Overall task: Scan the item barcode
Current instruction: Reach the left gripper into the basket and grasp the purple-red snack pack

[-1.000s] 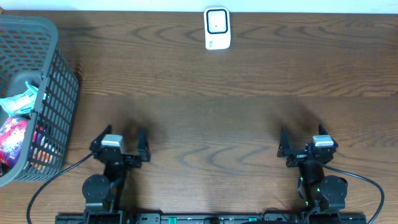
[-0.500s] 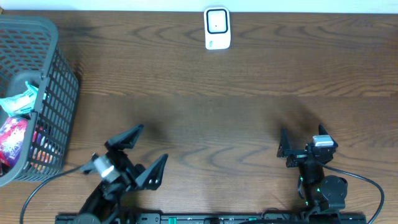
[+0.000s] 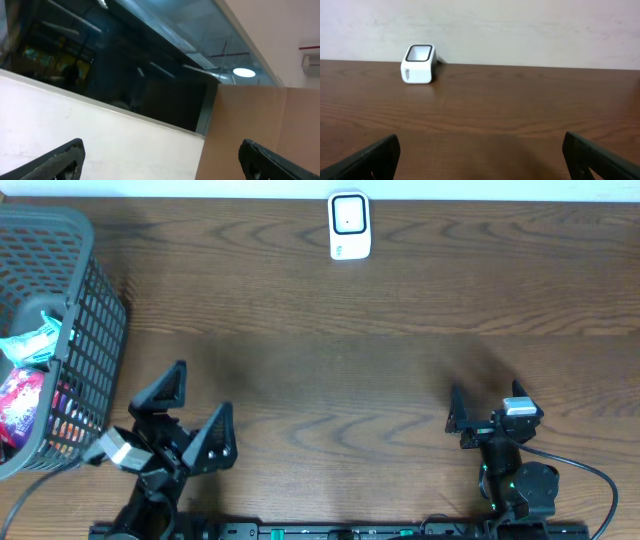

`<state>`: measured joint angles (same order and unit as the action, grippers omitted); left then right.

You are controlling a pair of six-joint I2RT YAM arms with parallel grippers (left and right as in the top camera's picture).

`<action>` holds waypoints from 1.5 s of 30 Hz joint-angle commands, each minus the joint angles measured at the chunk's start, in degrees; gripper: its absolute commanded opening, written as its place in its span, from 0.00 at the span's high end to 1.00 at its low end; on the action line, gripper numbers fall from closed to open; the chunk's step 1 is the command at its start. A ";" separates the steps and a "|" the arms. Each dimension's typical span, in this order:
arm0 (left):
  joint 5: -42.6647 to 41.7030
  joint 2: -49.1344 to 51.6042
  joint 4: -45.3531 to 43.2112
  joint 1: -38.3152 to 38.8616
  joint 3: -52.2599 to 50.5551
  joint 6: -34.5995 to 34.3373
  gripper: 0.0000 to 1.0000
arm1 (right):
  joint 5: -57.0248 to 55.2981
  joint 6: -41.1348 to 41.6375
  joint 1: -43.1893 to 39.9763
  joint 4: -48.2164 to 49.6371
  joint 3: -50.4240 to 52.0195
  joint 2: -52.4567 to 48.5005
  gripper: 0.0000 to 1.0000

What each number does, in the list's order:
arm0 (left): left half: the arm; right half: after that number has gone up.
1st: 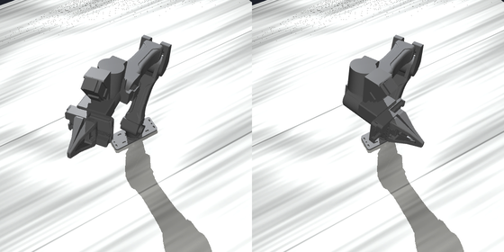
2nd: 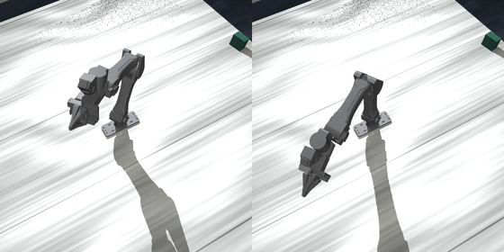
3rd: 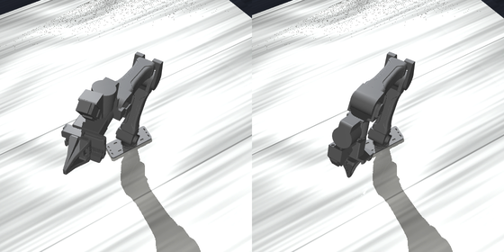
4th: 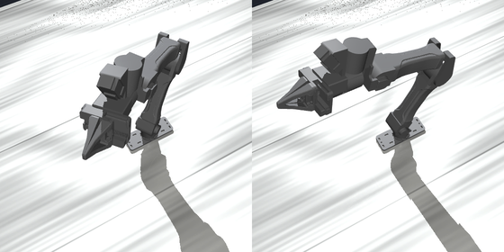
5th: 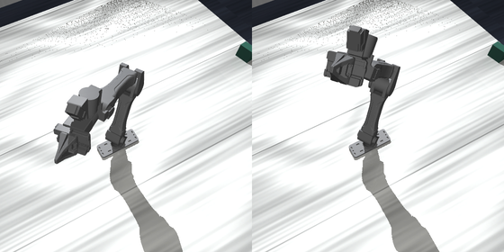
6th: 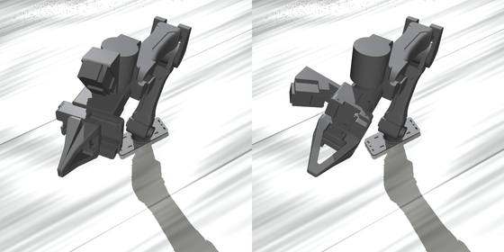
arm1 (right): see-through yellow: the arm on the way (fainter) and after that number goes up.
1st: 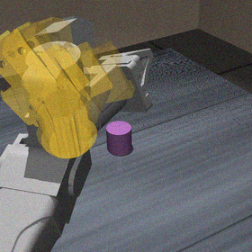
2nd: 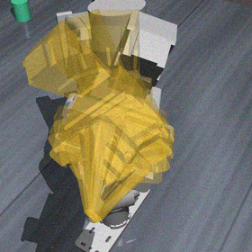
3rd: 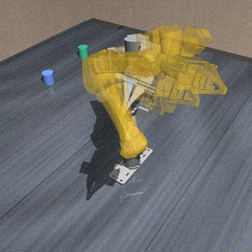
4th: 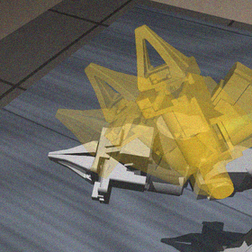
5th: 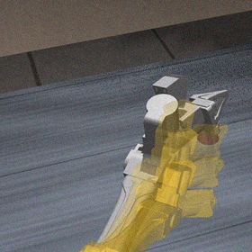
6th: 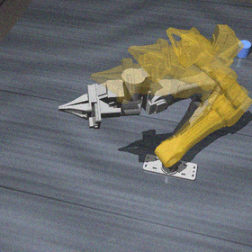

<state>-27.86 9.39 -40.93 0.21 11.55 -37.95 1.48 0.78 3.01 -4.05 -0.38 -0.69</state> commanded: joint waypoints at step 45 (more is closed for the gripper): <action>15.85 68.46 75.80 -48.33 78.09 11.85 0.02 | -0.31 -0.63 -0.35 -0.26 0.07 0.31 0.01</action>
<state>-10.61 73.06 31.83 -45.15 84.29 -19.90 1.48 0.75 2.90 -4.08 -0.38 -0.69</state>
